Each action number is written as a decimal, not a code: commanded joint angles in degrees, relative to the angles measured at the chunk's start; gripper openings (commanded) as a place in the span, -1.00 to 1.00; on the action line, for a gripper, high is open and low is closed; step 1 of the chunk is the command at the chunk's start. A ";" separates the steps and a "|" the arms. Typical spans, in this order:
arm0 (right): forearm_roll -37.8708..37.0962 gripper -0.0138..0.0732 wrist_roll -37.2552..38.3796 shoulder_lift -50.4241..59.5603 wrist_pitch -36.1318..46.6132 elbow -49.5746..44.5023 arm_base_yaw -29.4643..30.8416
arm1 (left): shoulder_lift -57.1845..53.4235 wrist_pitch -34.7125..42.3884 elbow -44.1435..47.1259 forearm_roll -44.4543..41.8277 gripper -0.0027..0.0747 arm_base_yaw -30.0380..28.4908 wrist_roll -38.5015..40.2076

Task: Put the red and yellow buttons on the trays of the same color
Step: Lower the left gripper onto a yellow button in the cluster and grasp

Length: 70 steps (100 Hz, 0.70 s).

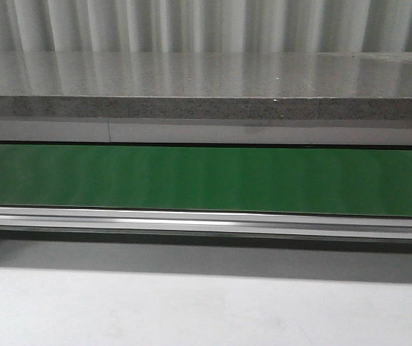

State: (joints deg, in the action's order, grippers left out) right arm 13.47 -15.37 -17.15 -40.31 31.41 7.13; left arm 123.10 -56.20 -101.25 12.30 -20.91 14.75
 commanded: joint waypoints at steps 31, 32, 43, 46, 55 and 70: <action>0.17 -0.83 -0.52 -0.40 4.00 1.22 0.05 | -3.22 0.46 -1.98 1.44 -0.34 -0.23 0.55; 0.17 -0.83 -0.52 -0.40 4.00 1.22 0.05 | -3.22 0.46 -1.98 1.44 -0.34 -0.23 0.55; 0.17 -0.83 -0.52 -0.40 4.00 1.22 0.05 | -3.77 0.38 -1.98 1.44 -0.34 -0.23 0.00; 0.17 -0.83 -0.52 -0.40 4.00 1.22 0.05 | -4.34 0.49 -1.98 1.44 -0.34 -0.23 -0.01; 0.17 -0.83 -0.52 -0.40 4.00 1.22 0.05 | -6.03 0.50 -1.98 1.44 -0.34 -0.23 -2.36; 0.17 -0.83 -0.52 -0.40 4.00 1.22 0.05 | -9.81 -1.54 -0.81 0.99 -0.34 -0.23 -8.04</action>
State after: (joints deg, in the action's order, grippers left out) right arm 13.47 -15.37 -17.15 -40.31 31.41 7.13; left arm 119.72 -57.53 -101.34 12.41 -20.91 9.35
